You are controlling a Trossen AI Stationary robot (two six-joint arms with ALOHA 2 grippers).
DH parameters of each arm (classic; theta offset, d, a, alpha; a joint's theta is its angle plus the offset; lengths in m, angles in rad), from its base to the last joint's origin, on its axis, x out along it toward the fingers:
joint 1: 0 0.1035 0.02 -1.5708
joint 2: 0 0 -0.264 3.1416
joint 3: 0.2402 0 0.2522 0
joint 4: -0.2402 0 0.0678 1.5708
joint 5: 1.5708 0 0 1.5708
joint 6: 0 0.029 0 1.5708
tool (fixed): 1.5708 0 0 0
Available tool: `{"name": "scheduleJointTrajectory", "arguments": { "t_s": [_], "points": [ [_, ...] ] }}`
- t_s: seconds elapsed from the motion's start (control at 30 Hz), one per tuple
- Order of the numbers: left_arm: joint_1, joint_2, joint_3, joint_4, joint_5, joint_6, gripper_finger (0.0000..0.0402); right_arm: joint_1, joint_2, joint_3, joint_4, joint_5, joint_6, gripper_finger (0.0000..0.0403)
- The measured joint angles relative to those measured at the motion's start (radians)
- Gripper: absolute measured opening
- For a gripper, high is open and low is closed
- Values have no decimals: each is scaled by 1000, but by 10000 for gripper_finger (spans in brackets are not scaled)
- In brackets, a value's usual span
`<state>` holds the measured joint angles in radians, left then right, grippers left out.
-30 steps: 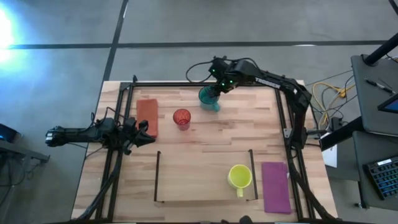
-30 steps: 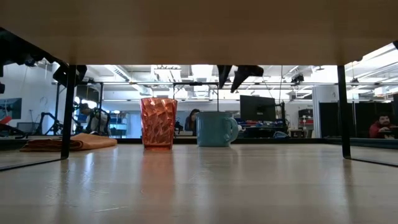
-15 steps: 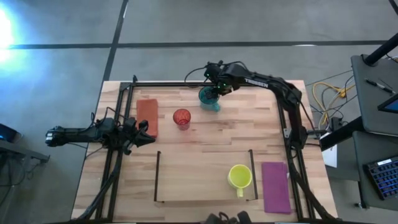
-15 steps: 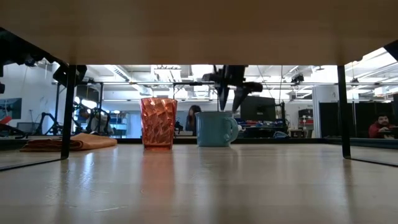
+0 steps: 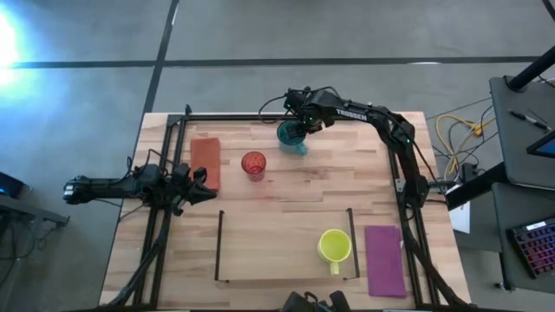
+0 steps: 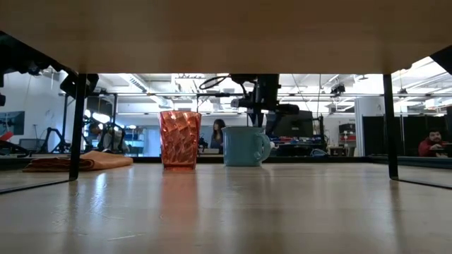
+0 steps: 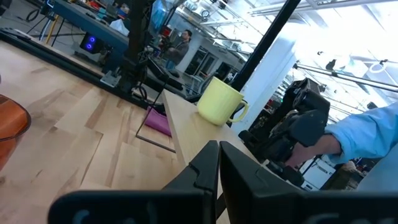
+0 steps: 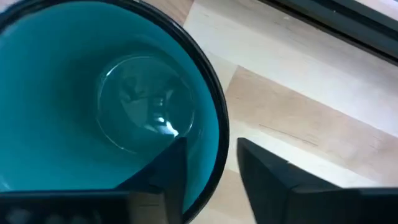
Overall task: Stack small to large cups/mugs on shelf
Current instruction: Put the green mug on the shelf
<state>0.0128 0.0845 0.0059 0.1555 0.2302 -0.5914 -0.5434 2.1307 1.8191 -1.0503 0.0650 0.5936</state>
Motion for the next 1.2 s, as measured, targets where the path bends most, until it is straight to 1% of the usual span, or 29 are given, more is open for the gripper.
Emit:
{"name": "scheduleJointTrajectory", "arguments": {
  "t_s": [0.2, 0.27, 0.4, 0.53, 0.7, 0.8, 1.0, 1.2],
  "points": [
    [0, 0, 0, 1, 0, 0, 0, 1, 0, 1, 17, -12, -16, 33],
    [0, 0, 0, 1, 0, 0, 0, 1, -4, 3, 16, -26, -15, 20],
    [0, 0, 0, 1, 0, 0, 0, 8, -14, 4, 16, -25, -17, 17],
    [0, 0, 0, 0, 0, 0, 0, 23, -52, 8, -18, -23, -19, 15],
    [0, 0, 0, 1, 0, 0, 0, 63, -155, 21, -62, -34, -4, 14],
    [0, 0, 0, 0, 0, 0, 0, 101, -215, 17, -101, -66, 37, 14],
    [0, 0, 0, 0, 0, 0, 0, 226, -360, 17, -154, -70, 180, 14],
    [0, 0, 0, 1, 0, 0, 0, 410, -459, 15, -162, -51, 348, 13]
  ]
}}
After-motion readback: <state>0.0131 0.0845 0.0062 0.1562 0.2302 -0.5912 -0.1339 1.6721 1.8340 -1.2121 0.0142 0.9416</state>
